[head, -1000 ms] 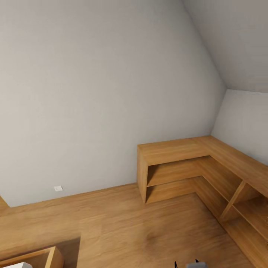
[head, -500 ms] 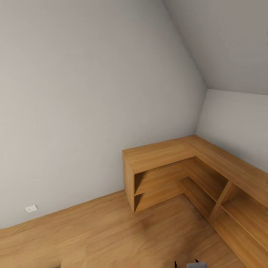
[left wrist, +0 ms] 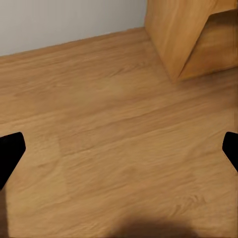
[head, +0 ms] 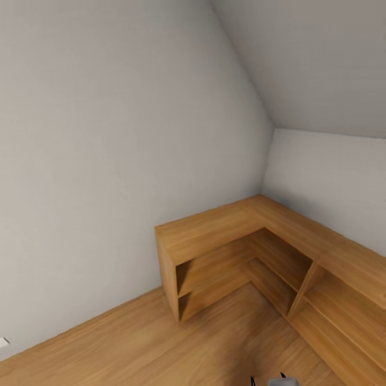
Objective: In the bedroom, organize the workspace by keeping the computer under the desk, ensuring the monitor is on the desk, placing the keyboard on the desk next to the monitor, placing the mouse on the desk next to the keyboard, moving the folder from the swivel chair onto the desk next to the mouse, stacking the notebook on top of the folder with the pen on top of the notebook, and positioning the swivel chair next to the desk.
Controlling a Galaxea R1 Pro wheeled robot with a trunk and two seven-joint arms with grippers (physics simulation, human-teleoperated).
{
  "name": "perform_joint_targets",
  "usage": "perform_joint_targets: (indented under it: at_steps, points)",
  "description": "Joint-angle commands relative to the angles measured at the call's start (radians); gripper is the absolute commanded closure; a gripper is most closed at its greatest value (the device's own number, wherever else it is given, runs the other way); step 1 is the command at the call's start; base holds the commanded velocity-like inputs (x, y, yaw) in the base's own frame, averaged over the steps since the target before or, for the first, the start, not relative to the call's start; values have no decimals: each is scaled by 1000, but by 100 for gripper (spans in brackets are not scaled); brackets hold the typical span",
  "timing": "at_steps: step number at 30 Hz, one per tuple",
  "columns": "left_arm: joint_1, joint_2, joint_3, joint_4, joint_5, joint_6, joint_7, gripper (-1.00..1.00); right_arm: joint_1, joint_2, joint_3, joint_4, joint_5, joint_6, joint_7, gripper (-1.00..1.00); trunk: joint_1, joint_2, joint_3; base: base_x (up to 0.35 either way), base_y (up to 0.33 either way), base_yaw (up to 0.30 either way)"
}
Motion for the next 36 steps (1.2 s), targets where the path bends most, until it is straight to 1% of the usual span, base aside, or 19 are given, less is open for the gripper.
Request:
perform_joint_targets:
  at_steps: [1, 15, 23, 30, 36]
  points:
    - [0, 0, -8, 0, 4, -3, 4, -100, -1, 1, 9, 2, -3, -5, -6, -100, 1, -1, -1, 119, 76, -264]
    - [0, 0, -8, 0, 4, -3, 3, -100, -1, 0, 9, 2, -3, -12, -6, -100, 1, -1, -1, 25, 11, -265]
    - [0, 0, -8, 0, 4, -3, 3, -100, -1, 0, 9, 2, -3, -11, -6, -100, 1, -1, -1, 242, 3, -265]
    - [0, 0, -8, 0, 4, -3, 3, -100, -1, -1, 9, 2, -3, -11, -6, -100, 1, -1, -1, 252, 160, -265]
    - [0, 0, -8, 0, 4, -3, 1, -100, -1, -1, 9, 2, -3, -11, -6, -100, 1, -1, -1, 94, 76, -265]
